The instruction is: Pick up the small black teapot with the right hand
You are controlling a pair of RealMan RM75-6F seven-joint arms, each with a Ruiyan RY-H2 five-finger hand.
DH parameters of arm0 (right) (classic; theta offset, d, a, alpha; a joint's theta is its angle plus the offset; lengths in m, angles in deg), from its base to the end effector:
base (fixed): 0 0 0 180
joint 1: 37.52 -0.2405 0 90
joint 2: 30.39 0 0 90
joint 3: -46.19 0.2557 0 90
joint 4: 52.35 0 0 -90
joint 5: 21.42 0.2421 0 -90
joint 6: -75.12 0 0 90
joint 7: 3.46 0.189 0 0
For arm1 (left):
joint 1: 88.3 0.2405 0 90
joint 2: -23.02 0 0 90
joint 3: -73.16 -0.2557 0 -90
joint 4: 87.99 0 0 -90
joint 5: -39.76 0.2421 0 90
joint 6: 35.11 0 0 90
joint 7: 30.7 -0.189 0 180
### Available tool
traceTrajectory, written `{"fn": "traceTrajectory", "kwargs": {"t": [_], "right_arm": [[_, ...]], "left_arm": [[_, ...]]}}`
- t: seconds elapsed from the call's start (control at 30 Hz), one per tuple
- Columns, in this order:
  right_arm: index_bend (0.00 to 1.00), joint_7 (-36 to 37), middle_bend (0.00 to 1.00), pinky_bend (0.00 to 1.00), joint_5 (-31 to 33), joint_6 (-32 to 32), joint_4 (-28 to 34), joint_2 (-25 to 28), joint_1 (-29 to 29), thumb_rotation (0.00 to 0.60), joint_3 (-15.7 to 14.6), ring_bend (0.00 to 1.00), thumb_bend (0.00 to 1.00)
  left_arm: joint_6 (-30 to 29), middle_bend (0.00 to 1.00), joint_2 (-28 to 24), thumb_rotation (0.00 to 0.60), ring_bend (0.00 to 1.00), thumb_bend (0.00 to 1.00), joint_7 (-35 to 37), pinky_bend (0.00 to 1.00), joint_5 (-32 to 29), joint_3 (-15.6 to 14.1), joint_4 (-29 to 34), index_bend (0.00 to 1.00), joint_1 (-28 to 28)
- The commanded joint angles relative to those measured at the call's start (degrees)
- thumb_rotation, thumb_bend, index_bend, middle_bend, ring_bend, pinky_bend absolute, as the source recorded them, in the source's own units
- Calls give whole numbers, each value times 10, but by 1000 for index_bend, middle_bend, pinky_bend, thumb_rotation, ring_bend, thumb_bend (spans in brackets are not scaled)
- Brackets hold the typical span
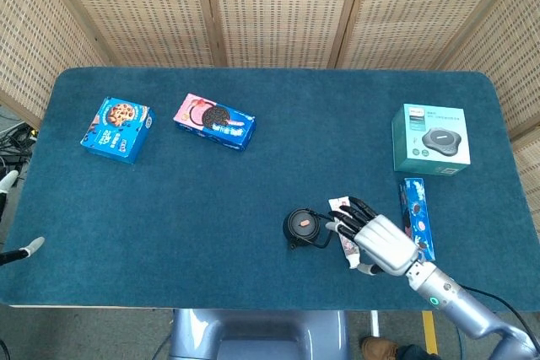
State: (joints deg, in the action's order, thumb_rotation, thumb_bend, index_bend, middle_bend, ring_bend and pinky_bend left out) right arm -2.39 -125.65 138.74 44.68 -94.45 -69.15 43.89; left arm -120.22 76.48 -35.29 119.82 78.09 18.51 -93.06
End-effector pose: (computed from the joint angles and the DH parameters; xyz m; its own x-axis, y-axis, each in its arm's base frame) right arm -0.1753 -0.2856 0.0247 0.5608 -0.2078 0.8015 -0.6687 -0.6845 0.2904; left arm -0.2962 0.2322 0.1749 0.4032 -0.0198 0.9149 0.9133 0.0718 -0.4009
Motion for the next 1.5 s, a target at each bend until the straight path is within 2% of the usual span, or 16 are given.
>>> {"fn": "traceTrajectory", "kwargs": {"t": [0.03, 0.37, 0.67, 1.07, 1.5], "right_arm": [[308, -29, 281, 0, 9, -36, 12, -21, -25, 600, 18, 213, 0], [341, -109, 324, 0, 70, -111, 13, -67, -56, 600, 36, 257, 0], [390, -135, 403, 0, 102, -126, 2, -86, -64, 600, 43, 329, 0], [430, -153, 460, 0, 113, -131, -24, -93, -68, 600, 27, 377, 0], [437, -169, 466, 0, 97, -134, -43, -99, -77, 600, 13, 379, 0]], "left_arm": [[4, 0, 1, 600, 0, 0, 0, 0, -4, 1, -2, 0, -2], [7, 0, 1, 600, 0, 0, 4, 0, -9, 2, -5, 0, -3], [7, 0, 1, 600, 0, 0, 5, 0, -9, 2, -5, 0, -4], [7, 0, 0, 600, 0, 0, 10, 0, -10, 3, -6, 0, -3], [2, 0, 0, 600, 0, 0, 16, 0, -1, 1, -7, 0, -2]]}}
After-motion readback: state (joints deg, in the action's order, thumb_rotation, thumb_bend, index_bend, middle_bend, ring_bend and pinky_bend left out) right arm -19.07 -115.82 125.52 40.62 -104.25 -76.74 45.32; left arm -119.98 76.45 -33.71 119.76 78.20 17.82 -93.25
